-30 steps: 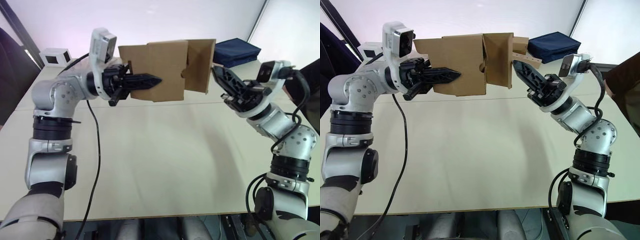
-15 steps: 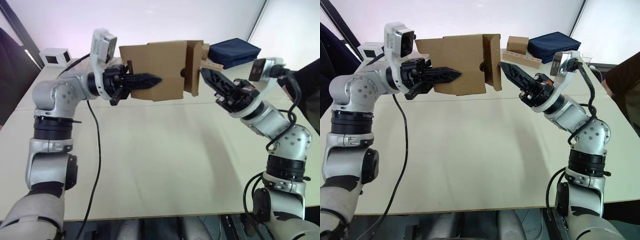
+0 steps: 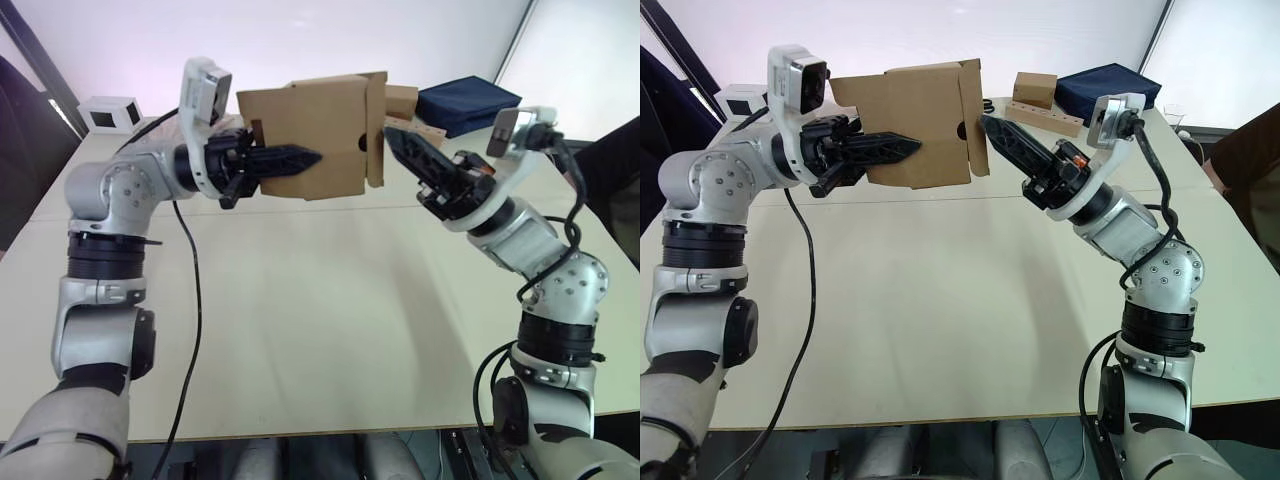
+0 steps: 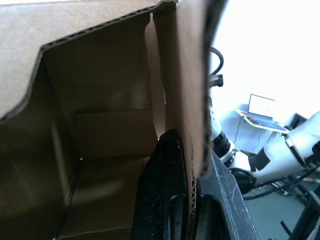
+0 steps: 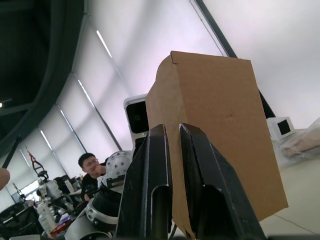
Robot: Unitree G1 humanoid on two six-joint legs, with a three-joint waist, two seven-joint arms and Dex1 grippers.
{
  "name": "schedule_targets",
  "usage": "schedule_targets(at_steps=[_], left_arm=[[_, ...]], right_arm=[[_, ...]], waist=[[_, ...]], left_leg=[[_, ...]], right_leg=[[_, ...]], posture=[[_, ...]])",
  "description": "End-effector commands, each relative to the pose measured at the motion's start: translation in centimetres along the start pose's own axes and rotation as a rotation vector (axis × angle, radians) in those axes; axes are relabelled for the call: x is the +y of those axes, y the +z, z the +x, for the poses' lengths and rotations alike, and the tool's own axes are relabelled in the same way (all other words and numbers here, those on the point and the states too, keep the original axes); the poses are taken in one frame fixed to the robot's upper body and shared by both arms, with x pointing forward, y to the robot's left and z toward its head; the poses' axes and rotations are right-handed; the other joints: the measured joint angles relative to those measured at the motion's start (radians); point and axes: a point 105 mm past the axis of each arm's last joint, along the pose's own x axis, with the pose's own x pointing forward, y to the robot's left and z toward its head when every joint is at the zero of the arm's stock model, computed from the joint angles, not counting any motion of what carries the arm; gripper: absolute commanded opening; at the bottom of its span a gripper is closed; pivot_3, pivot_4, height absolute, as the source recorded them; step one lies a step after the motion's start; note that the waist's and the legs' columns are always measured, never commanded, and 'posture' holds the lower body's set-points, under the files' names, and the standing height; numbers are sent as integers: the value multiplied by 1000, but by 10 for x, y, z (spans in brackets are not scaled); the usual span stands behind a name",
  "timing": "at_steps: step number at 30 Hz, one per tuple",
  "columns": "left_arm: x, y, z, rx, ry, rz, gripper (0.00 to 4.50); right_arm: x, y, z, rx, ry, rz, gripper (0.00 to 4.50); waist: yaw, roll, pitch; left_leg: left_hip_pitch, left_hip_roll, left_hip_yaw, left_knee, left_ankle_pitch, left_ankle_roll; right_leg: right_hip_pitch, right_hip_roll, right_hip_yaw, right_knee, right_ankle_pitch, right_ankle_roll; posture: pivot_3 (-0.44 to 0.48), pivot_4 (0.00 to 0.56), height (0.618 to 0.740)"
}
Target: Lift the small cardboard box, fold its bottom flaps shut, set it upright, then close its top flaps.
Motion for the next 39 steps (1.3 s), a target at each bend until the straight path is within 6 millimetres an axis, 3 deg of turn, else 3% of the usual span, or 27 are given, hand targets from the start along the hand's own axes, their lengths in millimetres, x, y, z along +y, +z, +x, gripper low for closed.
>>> schedule_targets(at_steps=[1, 11, 31, 35, 39], left_arm=[[-9, 14, 3, -30, -42, 63, 0], [-10, 17, 2, -42, -40, 72, 0], [-4, 11, 6, -51, -17, 65, 0], [-4, 13, 5, -53, -17, 68, 0], [-6, 16, 1, -50, -21, 68, 0]], right_arm=[[9, 5, 8, -20, 10, -46, 430], [-5, 4, -4, -31, -52, -48, 430], [10, 4, 10, -91, -2, -37, 430], [14, -2, 0, -50, 15, -13, 430], [11, -3, -24, 21, -13, -17, 430]], waist=[[0, 0, 0], [0, 0, 0], [-1, 0, 0], [0, 0, 0], [1, 0, 0]], left_leg=[[0, 0, 0, 0, 0, 0], [0, 0, 0, 0, 0, 0], [0, 0, 0, 0, 0, 0], [0, 0, 0, 0, 0, 0], [0, 0, 0, 0, 0, 0]], right_leg=[[0, 0, 0, 0, 0, 0], [0, 0, 0, 0, 0, 0], [0, 0, 0, 0, 0, 0], [0, 0, 0, 0, 0, 0], [0, 0, 0, 0, 0, 0]], posture=[[0, 150, 740], [0, 150, 740], [0, 150, 740], [0, 150, 740], [0, 150, 740]])
